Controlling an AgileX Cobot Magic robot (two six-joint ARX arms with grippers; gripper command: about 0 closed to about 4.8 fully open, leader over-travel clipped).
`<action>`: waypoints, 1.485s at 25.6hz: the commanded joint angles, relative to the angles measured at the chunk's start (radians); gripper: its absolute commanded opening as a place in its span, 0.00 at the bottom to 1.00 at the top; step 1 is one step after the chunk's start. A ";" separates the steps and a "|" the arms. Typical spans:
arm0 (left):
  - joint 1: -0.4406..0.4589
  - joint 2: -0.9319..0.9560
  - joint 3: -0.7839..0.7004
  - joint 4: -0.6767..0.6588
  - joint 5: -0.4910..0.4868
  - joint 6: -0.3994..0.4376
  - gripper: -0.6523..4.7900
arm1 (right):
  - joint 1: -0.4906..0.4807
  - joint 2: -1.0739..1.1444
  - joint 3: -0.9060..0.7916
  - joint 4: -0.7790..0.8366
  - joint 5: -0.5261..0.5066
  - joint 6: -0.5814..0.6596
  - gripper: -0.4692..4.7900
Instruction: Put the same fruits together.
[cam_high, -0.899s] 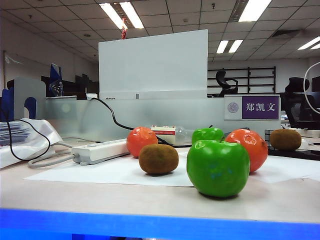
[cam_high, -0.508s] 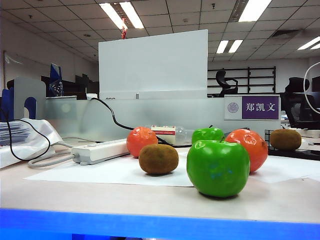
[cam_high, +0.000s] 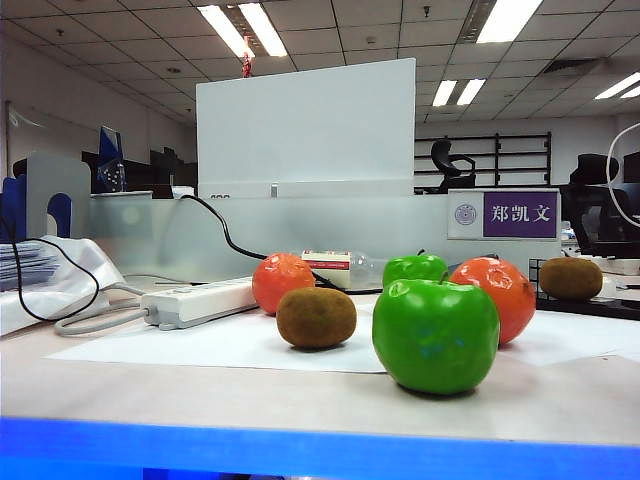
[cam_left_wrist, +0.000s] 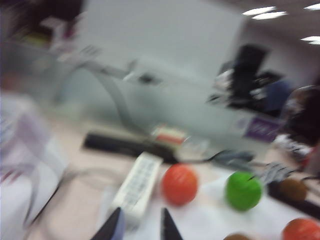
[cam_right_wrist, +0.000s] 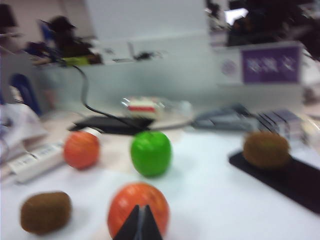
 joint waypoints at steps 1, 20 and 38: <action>-0.001 0.010 0.042 0.032 0.017 -0.002 0.38 | 0.001 -0.001 0.000 0.187 0.024 0.007 0.13; -0.100 0.605 0.279 0.096 0.257 0.151 1.00 | -0.009 1.207 0.640 0.693 0.174 -0.093 1.00; -0.128 0.750 0.397 0.026 0.304 0.313 1.00 | -0.220 1.693 1.054 0.234 0.113 -0.135 1.00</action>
